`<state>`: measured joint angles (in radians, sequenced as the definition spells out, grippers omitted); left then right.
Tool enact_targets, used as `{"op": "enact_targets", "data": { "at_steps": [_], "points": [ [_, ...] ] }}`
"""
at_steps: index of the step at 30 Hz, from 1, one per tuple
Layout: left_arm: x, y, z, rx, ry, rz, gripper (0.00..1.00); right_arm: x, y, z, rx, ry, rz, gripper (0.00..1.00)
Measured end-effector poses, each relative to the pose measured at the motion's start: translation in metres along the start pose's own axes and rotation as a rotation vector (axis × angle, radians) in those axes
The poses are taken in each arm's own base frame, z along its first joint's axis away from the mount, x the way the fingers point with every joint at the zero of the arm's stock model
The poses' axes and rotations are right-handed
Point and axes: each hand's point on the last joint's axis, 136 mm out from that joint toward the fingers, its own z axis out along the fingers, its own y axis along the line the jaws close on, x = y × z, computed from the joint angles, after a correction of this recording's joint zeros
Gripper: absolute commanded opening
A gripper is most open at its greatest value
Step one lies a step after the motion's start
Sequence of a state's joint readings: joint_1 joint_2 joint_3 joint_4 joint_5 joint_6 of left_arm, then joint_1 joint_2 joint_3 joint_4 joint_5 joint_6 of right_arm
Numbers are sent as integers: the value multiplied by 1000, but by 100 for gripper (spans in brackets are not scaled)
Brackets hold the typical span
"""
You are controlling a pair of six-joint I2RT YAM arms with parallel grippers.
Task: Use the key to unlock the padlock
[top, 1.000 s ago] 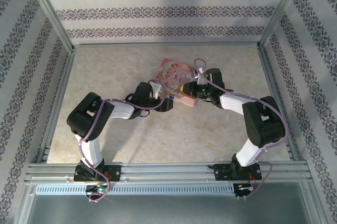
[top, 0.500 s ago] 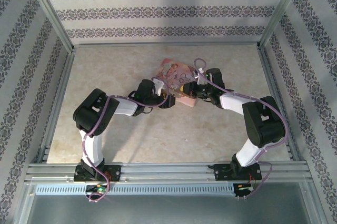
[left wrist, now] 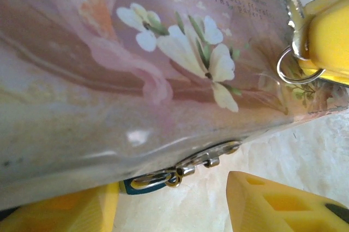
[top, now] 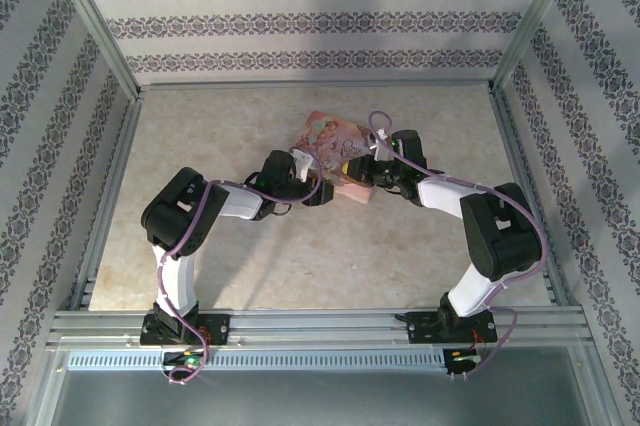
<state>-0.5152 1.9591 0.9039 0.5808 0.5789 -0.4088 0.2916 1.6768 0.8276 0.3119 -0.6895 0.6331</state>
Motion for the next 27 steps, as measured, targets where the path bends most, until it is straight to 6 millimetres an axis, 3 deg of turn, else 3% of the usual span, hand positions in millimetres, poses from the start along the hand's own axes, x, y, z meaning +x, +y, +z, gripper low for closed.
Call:
{"op": "enact_targets", "data": {
  "at_steps": [27],
  "points": [
    [-5,0,10,1,-57,-191,42,-3,-2,0,7,-16,-6,0]
  ]
}}
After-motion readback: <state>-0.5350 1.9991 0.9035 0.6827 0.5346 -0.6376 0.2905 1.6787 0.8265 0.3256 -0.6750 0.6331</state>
